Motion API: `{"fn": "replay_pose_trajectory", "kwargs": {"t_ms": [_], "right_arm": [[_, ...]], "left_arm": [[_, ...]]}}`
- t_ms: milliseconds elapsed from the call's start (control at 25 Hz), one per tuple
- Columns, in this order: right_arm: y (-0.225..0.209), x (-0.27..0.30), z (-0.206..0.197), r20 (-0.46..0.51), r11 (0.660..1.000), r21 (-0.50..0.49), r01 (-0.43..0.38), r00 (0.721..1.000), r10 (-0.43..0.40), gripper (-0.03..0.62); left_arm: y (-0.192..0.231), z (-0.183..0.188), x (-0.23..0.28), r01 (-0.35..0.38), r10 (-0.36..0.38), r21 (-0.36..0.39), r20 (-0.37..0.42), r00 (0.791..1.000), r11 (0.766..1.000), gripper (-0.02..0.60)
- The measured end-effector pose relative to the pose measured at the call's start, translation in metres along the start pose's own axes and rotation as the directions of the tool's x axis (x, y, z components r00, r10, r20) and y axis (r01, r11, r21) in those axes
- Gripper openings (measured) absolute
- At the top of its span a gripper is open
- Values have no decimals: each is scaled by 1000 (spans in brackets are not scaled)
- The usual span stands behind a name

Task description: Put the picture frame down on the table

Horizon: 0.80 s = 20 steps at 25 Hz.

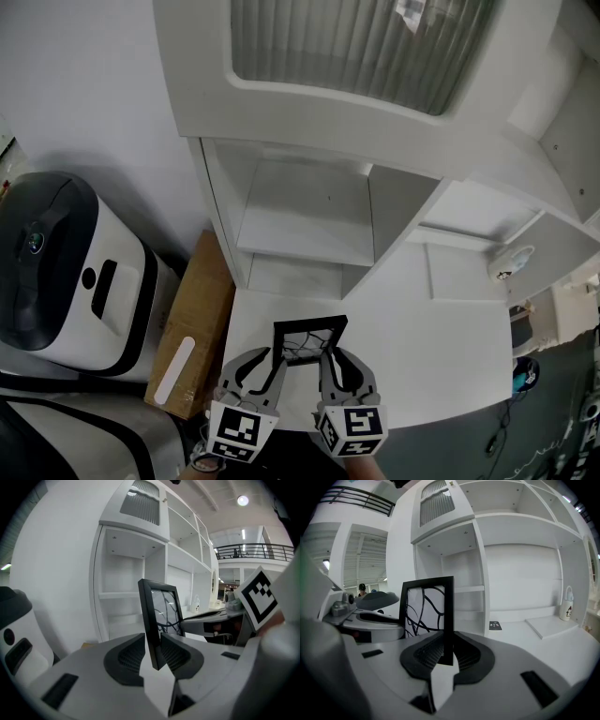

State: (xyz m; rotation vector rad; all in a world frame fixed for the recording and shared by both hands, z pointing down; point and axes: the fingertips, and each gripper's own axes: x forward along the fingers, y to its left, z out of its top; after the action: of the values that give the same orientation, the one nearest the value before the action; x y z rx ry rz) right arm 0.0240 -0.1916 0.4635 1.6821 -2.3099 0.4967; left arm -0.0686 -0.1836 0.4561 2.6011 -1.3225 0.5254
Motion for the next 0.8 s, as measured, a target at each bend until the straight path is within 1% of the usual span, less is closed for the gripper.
{"fn": "replay_pose_trajectory", "kwargs": {"t_ms": [200, 400, 600, 800], "right_arm": [[1, 0, -1, -5, 1000, 1, -1, 1000, 1, 66], [-1, 3, -10, -24, 1000, 18, 10, 1000, -10, 66], [-3, 11, -26, -57, 999, 31, 23, 998, -21, 66], [-2, 20, -47, -99, 999, 26, 26, 995, -23, 67]], "left_arm": [[2, -1, 1, -1, 1, -7, 4, 1000, 1000, 89], [3, -7, 7, -4, 3, -9, -20, 1000, 1000, 83], [5, -23, 16, -9, 7, -29, -60, 998, 1000, 81], [9, -47, 26, -12, 5, -57, -118, 993, 998, 78]]}}
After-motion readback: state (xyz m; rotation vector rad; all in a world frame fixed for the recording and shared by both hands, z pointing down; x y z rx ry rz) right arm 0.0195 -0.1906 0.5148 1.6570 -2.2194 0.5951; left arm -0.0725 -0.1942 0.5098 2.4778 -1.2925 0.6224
